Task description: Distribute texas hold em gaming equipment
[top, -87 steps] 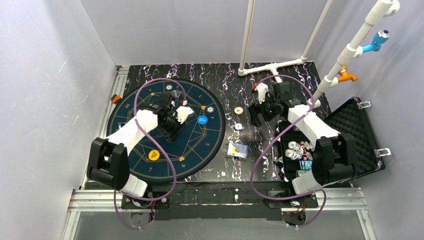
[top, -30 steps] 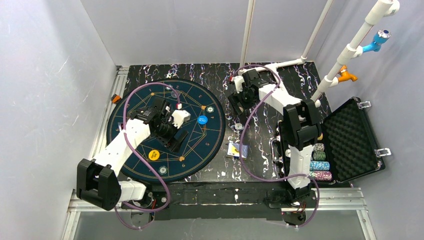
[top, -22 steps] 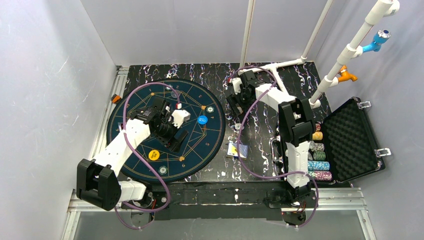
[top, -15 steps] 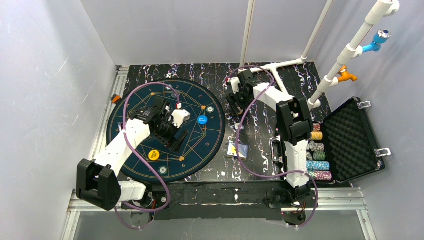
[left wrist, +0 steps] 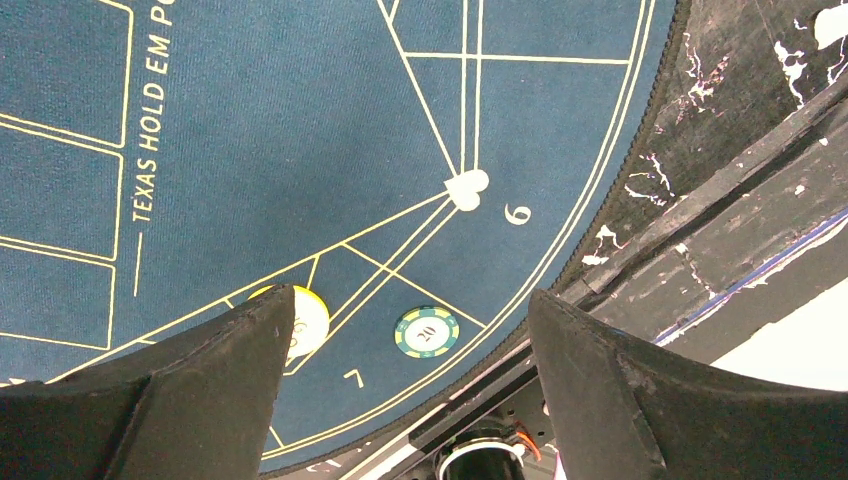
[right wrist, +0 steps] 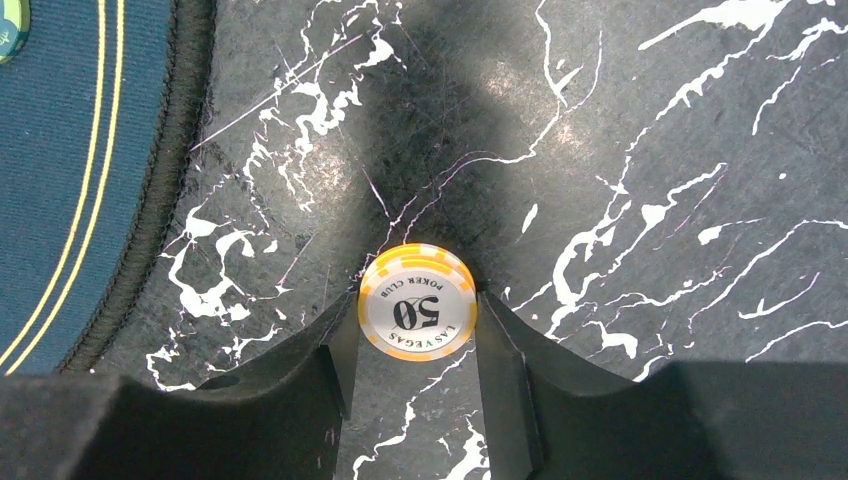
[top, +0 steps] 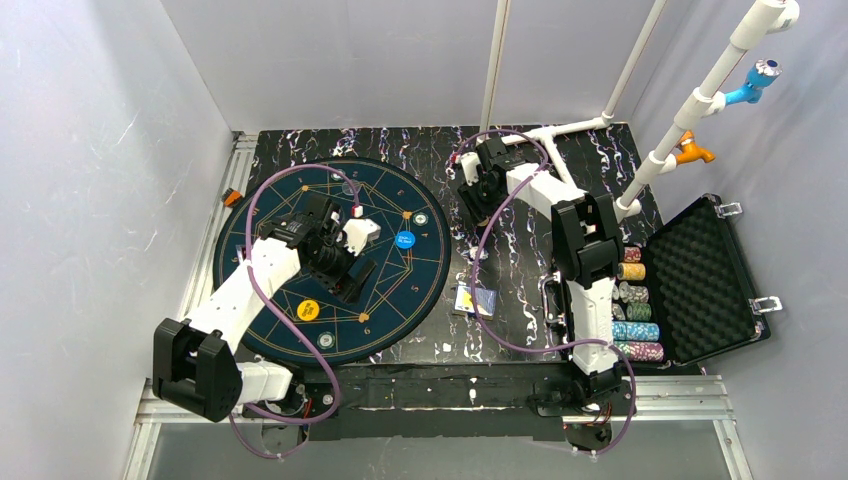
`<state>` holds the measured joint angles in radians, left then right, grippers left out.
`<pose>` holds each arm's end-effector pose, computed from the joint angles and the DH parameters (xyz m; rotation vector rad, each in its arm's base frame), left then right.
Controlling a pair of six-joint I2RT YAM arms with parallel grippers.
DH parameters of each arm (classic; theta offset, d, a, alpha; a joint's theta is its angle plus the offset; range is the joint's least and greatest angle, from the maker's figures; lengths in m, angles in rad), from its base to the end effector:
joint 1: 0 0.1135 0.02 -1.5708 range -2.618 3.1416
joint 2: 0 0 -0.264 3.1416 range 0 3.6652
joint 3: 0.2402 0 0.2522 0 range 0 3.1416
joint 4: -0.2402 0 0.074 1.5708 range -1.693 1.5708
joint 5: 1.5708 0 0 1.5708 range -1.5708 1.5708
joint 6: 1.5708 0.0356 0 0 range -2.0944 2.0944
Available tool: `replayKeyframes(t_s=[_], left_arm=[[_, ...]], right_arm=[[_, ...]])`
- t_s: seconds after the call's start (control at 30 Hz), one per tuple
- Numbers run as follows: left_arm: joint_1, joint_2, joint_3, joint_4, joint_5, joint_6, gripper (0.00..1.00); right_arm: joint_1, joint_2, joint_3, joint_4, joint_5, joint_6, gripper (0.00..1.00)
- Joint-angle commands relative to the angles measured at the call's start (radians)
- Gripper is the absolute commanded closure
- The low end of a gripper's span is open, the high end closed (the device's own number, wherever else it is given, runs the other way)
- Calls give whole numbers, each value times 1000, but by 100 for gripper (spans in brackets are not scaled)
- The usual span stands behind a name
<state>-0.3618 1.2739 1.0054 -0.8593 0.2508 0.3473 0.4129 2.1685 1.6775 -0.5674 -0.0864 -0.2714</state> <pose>0.2226 -0.0937 0.2608 1.0022 2.4879 -0.3424 0.4261 0.1900 0.1737 -0.9111 2.4694 0.1622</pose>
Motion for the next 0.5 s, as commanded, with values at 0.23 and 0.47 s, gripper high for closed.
replayKeyframes(t_s=[0.23,0.47], left_arm=[[87,18,66,-26,102,-58,15],[487,120,268,-52,423,-162,15]], right_arm=[[17,-92,3,-44,-43,-29,96],[204,-169,96,-74,-31,-68,99]])
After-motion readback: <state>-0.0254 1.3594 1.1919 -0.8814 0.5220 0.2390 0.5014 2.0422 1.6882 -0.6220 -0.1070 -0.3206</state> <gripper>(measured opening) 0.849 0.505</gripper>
